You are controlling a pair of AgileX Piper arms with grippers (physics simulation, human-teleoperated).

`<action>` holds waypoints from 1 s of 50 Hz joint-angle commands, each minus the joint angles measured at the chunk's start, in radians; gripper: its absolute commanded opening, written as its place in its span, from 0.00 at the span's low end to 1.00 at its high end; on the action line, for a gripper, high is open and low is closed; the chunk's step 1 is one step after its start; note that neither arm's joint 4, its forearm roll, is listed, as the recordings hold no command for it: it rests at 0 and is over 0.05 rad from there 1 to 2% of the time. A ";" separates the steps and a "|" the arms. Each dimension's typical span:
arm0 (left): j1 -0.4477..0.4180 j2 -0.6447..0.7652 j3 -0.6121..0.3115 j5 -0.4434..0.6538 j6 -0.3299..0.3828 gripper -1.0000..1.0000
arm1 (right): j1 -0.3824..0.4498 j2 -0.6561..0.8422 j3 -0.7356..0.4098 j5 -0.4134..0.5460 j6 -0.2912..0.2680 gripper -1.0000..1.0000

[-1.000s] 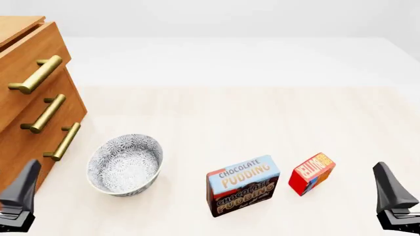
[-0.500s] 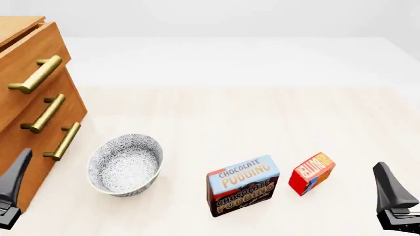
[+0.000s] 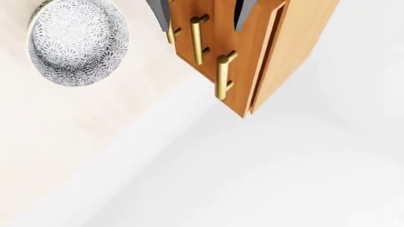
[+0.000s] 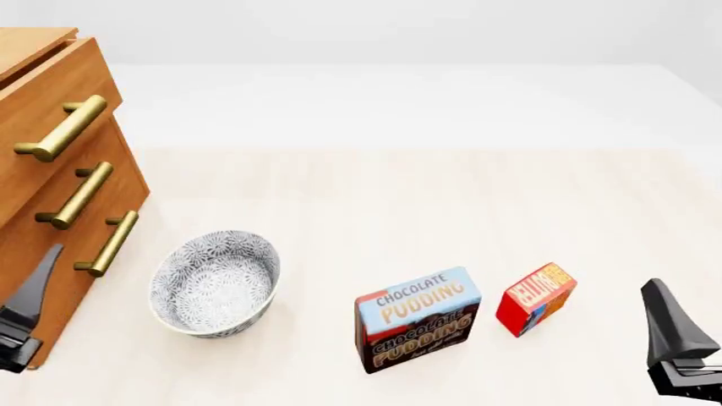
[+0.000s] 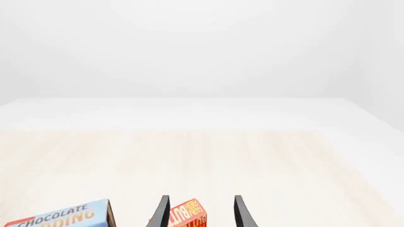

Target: Put the butter at the back in the top drawer of the cabinet and close it.

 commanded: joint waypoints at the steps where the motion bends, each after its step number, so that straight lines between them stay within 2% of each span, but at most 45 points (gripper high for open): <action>1: 0.013 0.055 0.010 -0.046 0.121 1.00 | 0.000 0.000 0.000 0.000 0.000 1.00; 6: 0.020 0.071 0.012 -0.068 0.152 1.00 | 0.000 0.000 0.000 0.000 0.000 1.00; 10: 0.038 0.074 0.061 -0.144 0.228 1.00 | 0.000 0.000 0.000 0.000 0.000 1.00; 13: 0.038 0.094 0.073 -0.170 0.246 1.00 | 0.000 0.000 0.000 0.000 0.000 1.00; 37: 0.069 0.210 0.027 -0.231 0.328 1.00 | 0.000 0.000 0.000 0.000 0.000 1.00; 40: 0.101 0.191 0.052 -0.252 0.368 1.00 | 0.000 0.000 0.000 0.000 0.000 1.00; 50: 0.101 0.230 0.026 -0.256 0.377 1.00 | 0.000 0.000 0.000 0.000 0.000 1.00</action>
